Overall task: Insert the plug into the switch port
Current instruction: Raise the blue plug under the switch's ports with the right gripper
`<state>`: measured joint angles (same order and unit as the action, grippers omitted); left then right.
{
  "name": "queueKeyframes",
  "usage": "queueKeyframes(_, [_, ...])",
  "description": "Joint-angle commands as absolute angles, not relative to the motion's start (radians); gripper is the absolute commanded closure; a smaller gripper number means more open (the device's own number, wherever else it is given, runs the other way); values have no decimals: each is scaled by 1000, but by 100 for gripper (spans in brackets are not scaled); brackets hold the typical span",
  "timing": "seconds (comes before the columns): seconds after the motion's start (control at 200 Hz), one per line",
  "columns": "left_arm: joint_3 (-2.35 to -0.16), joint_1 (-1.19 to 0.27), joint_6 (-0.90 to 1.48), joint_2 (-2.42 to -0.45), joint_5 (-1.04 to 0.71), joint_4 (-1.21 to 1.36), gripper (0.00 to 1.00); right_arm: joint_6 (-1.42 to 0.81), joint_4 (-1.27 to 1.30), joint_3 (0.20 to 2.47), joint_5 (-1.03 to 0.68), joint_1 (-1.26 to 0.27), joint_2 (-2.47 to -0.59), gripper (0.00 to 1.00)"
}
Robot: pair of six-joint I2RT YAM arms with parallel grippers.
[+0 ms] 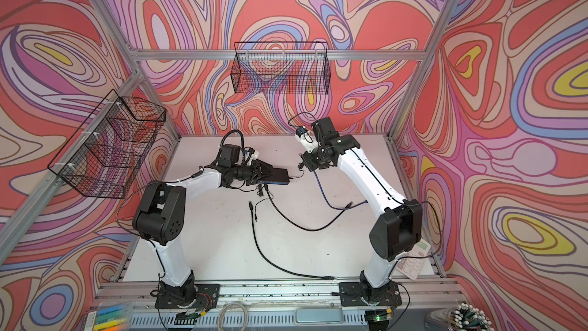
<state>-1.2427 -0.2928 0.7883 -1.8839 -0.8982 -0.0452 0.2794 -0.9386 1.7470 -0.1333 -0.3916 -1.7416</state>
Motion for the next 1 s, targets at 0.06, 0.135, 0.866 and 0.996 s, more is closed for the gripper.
queueKeyframes(0.06, [-1283,-290,677,-1828,-960,-192,96,350,-951,1808,-135,-385,-1804,100])
queueKeyframes(0.135, [-1271,-289,707,-1831,-973,-151,96,341,-928,1803,-183,-386,-1821,100])
queueKeyframes(0.866, [-1133,-352,1205,-1919,-900,545,95,88,-565,1237,-430,-390,-1605,100])
queueKeyframes(0.996, [-1131,-362,1218,-1934,-882,569,95,46,-484,1159,-451,-394,-1574,100])
